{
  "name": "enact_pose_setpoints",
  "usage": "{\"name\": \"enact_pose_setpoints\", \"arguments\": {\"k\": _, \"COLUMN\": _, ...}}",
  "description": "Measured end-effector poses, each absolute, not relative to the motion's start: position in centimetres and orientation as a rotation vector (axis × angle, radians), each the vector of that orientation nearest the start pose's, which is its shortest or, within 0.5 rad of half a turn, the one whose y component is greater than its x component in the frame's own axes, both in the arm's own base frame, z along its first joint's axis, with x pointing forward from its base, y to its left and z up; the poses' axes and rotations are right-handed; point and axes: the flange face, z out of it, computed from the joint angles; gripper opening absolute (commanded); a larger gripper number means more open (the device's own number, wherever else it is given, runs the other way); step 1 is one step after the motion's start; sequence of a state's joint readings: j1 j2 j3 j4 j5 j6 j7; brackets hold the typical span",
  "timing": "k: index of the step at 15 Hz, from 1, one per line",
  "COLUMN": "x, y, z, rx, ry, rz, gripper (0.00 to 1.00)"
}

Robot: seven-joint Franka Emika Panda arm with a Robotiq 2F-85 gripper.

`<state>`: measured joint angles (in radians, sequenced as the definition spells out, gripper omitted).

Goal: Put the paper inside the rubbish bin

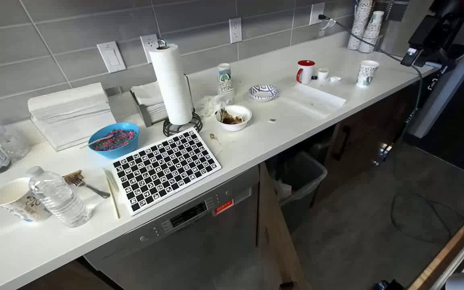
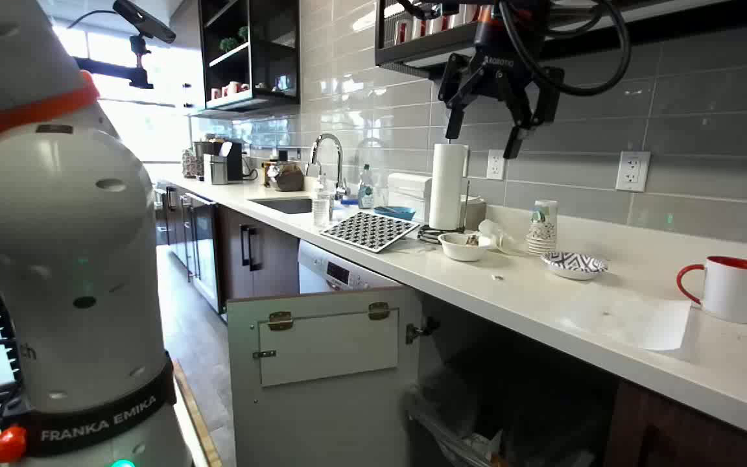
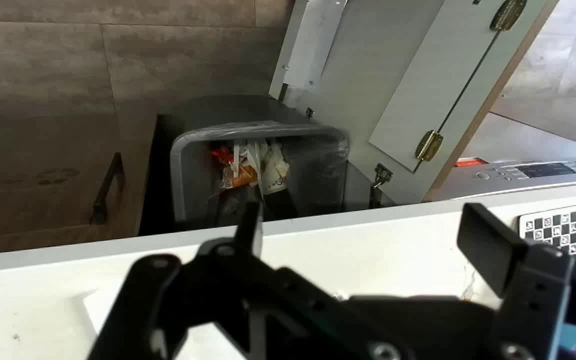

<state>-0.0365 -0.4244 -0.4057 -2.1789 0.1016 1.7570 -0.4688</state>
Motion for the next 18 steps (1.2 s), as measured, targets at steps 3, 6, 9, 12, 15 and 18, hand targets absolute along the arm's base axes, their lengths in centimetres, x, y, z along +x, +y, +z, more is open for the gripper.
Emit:
{"name": "enact_pose_setpoints", "arguments": {"k": 3, "x": 38.7, "y": -19.6, "z": 54.5, "rx": -2.888, "ry": -0.059, "rz": -0.123, "gripper": 1.00}}
{"name": "enact_pose_setpoints", "arguments": {"k": 6, "x": 38.7, "y": -19.6, "z": 54.5, "rx": -2.888, "ry": -0.059, "rz": -0.123, "gripper": 1.00}}
{"name": "enact_pose_setpoints", "arguments": {"k": 9, "x": 38.7, "y": -19.6, "z": 54.5, "rx": -2.888, "ry": -0.059, "rz": -0.123, "gripper": 1.00}}
{"name": "enact_pose_setpoints", "arguments": {"k": 12, "x": 38.7, "y": -19.6, "z": 54.5, "rx": -2.888, "ry": -0.059, "rz": -0.123, "gripper": 1.00}}
{"name": "enact_pose_setpoints", "arguments": {"k": 15, "x": 38.6, "y": -20.0, "z": 54.5, "rx": -2.895, "ry": -0.029, "rz": -0.127, "gripper": 1.00}}
{"name": "enact_pose_setpoints", "arguments": {"k": 18, "x": 38.8, "y": -23.0, "z": 54.7, "rx": -2.932, "ry": 0.161, "rz": -0.248, "gripper": 1.00}}
